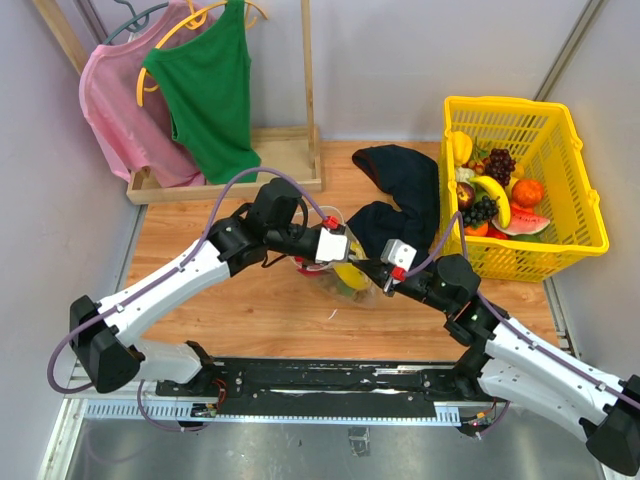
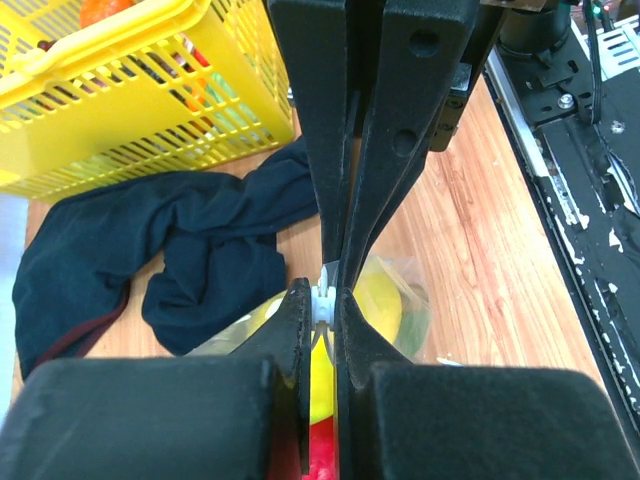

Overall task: Place the food in the zip-top bag and seal the zipper
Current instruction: Zip the zipper food storage bag at the center of the board.

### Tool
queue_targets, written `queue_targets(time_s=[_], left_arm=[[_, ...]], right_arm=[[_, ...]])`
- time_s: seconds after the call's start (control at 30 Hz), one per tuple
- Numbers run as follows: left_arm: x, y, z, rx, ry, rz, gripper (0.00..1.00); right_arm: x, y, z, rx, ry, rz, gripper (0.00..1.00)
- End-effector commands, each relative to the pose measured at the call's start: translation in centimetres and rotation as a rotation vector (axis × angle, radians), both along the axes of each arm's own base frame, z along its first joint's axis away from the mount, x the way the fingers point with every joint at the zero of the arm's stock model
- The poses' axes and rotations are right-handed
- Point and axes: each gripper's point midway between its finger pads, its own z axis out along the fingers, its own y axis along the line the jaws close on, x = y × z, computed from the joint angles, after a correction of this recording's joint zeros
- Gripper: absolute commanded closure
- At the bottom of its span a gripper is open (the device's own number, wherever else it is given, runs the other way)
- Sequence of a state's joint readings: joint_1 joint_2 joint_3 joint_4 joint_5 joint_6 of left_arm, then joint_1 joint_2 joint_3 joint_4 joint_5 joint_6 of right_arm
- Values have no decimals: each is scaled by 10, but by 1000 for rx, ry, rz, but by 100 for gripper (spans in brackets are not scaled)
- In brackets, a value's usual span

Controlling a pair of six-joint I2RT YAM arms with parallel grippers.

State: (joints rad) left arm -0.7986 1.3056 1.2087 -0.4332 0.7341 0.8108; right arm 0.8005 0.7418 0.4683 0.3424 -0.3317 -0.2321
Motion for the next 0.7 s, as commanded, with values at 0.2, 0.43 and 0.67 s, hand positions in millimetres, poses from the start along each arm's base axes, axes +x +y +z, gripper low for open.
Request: queue_targets(time_s=[0.2, 0.43, 0.67], left_arm=[[-11, 5, 12, -19, 13, -13, 100], [-17, 2, 18, -43, 25, -51, 100], [-23, 2, 16, -53, 48, -67, 100]], right_arm=[[-7, 10, 27, 41, -44, 81, 85], [2, 19, 31, 49, -46, 79, 44], [13, 35, 24, 55, -3, 89, 79]])
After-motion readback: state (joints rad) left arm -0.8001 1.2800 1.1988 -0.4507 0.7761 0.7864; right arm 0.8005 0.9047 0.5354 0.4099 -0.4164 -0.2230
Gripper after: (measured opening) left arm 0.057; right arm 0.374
